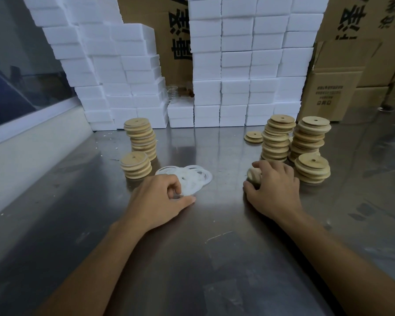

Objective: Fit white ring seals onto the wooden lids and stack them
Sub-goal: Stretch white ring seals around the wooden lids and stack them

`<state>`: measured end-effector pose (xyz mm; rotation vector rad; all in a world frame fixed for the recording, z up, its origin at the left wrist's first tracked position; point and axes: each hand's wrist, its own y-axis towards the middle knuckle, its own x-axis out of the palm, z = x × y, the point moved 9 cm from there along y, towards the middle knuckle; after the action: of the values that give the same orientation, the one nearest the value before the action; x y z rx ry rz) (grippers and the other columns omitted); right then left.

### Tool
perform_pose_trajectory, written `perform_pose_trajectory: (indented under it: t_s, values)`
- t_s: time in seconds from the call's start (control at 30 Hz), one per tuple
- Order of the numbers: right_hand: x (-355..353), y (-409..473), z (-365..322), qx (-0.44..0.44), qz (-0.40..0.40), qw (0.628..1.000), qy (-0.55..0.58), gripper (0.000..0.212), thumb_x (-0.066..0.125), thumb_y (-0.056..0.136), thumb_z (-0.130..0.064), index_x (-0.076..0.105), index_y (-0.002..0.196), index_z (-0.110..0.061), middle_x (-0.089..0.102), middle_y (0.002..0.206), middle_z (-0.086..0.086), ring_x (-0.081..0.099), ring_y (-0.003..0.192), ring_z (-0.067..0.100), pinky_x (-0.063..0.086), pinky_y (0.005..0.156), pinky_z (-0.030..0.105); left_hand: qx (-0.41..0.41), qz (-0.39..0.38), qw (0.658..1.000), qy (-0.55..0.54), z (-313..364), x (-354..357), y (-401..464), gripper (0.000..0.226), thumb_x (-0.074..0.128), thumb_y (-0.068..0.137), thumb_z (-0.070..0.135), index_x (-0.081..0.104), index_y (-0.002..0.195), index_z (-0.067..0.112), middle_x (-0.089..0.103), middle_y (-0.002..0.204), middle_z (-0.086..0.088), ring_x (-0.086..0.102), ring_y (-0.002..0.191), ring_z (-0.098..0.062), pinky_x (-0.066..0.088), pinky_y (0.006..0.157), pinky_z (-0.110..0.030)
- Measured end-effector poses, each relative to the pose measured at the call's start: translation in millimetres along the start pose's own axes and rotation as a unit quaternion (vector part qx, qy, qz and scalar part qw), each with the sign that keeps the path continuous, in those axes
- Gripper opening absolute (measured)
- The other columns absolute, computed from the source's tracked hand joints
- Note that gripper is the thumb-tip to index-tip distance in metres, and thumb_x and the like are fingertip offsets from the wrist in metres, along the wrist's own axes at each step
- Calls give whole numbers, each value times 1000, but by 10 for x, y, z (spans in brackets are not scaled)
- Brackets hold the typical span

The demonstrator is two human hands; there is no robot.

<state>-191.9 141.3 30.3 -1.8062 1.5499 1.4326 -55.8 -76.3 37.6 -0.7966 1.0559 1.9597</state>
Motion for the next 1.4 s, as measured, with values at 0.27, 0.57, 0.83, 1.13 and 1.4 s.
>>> perform_pose_trajectory:
  t_s: [0.27,0.57,0.83,1.13,1.4]
  values:
    - [-12,6,-100,-52,-9,997,54,33,53,96,-45,58,120,-22,65,112,3,60,97,24,53,83,45,2,-37,997,72,109,23,6,15,66,84,28,60,70,27,62,66,12,57,67,-7,45,59,-26]
    - [-14,-19,-96,-39,-10,968,249,26,54,98,-38,52,117,-20,66,100,2,67,86,25,55,81,51,12,17,988,-153,257,-113,24,23,65,89,8,65,73,24,64,69,11,56,67,-6,43,62,-17]
    - [114,-210,-362,-4,-90,853,514,10,57,98,-14,62,100,-22,69,101,11,72,67,17,57,48,32,-123,-36,880,-457,298,123,-49,26,62,93,8,72,71,17,68,79,-7,56,72,-17,48,57,-26]
    - [295,-322,-569,15,-149,819,555,15,58,98,-28,69,97,-18,69,98,5,72,82,20,61,59,37,-141,9,918,-370,229,274,-63,15,56,98,13,62,84,10,67,68,8,57,55,-22,49,45,-32]
    - [168,-329,-542,-11,-84,846,527,8,60,97,-15,66,98,-9,70,89,8,70,66,13,59,49,33,-79,24,925,-371,355,309,-90,15,68,91,17,55,83,21,69,71,2,59,55,-7,39,41,-15]
